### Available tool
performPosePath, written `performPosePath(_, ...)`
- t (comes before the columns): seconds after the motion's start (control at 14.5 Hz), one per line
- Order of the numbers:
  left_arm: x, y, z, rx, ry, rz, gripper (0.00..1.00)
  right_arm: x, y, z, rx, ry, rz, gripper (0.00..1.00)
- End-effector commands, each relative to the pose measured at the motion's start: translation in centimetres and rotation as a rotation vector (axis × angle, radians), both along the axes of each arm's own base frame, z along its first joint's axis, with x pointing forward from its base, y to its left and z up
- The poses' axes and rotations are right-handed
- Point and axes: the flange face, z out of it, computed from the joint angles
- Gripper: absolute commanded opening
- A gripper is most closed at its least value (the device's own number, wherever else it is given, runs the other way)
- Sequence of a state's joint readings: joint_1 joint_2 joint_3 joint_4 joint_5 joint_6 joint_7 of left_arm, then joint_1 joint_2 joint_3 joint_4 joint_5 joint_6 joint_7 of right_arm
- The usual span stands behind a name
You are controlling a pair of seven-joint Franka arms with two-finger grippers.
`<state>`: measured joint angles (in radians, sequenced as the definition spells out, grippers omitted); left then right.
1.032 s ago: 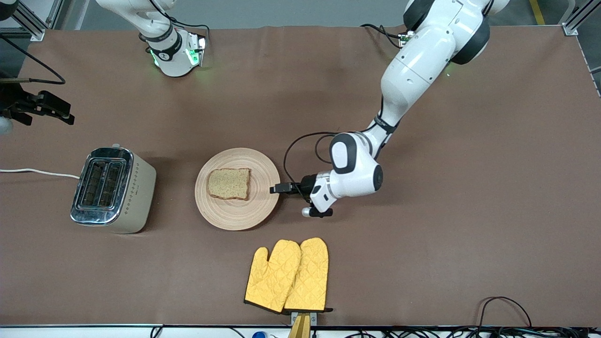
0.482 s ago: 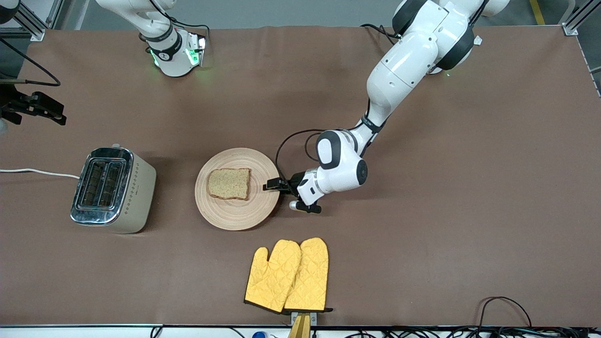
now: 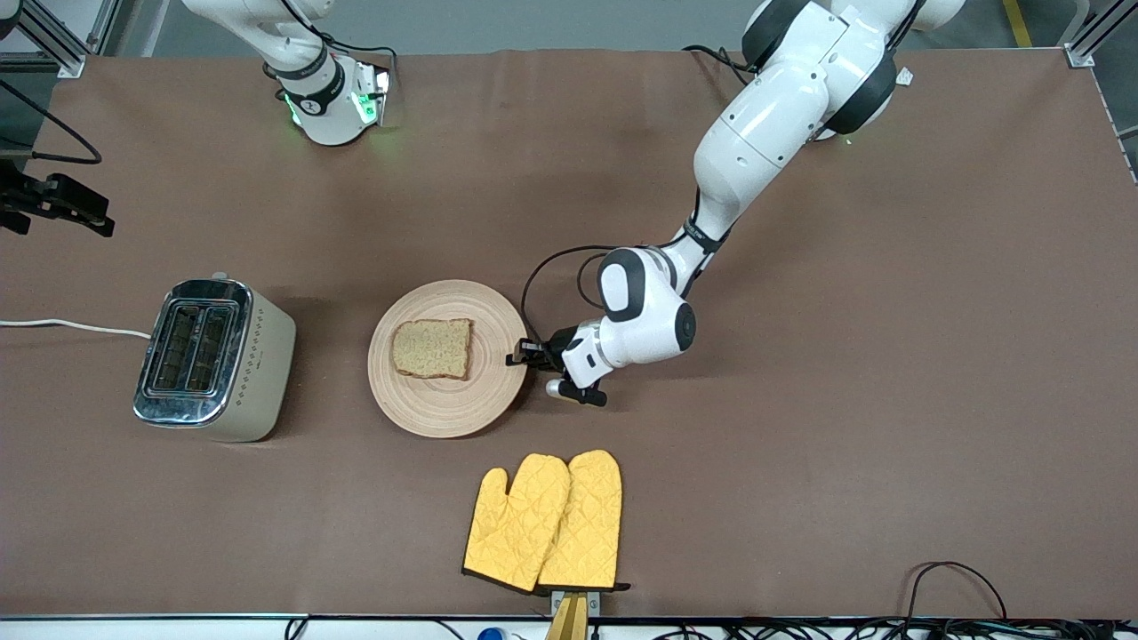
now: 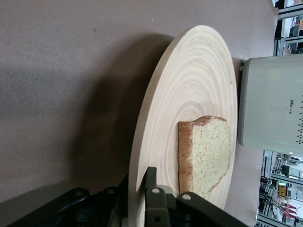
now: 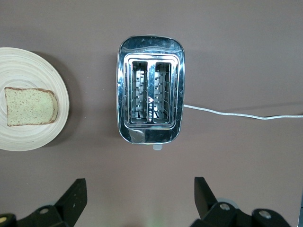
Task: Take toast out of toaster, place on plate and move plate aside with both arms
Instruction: 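Grasp the wooden plate rim with the left gripper, then slide the plate with the left gripper away from the toaster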
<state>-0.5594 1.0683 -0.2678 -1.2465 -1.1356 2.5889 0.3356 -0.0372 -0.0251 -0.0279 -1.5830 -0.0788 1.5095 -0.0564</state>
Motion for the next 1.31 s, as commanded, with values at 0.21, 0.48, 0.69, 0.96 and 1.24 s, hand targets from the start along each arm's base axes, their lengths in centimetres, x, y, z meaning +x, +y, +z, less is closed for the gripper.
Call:
performPosePath(0.21,3.5,7.0,5.4,-0.050,0.014,-0.026,0.00,-0.4,0.9,0.3,0.013,0.001,0.028,1.00)
performPosePath(0.48,6.0,17.6,6.7,-0.123,0.016,-0.115,0.00,-0.3,2.3,0.6,0.013,-0.005,0.051,1.00)
performPosePath(0.69,7.9,28.1,5.9,-0.208,0.020,-0.150,0.00,-0.3,2.5,0.6,0.013,-0.005,0.054,1.00)
performPosePath(0.96,9.5,43.4,5.4,-0.186,0.029,-0.151,0.00,-0.5,2.3,0.5,0.015,0.002,0.049,1.00)
performPosePath(1.24,9.2,53.5,5.1,-0.135,0.002,-0.124,0.00,-0.4,2.3,0.5,0.015,0.001,0.051,1.00)
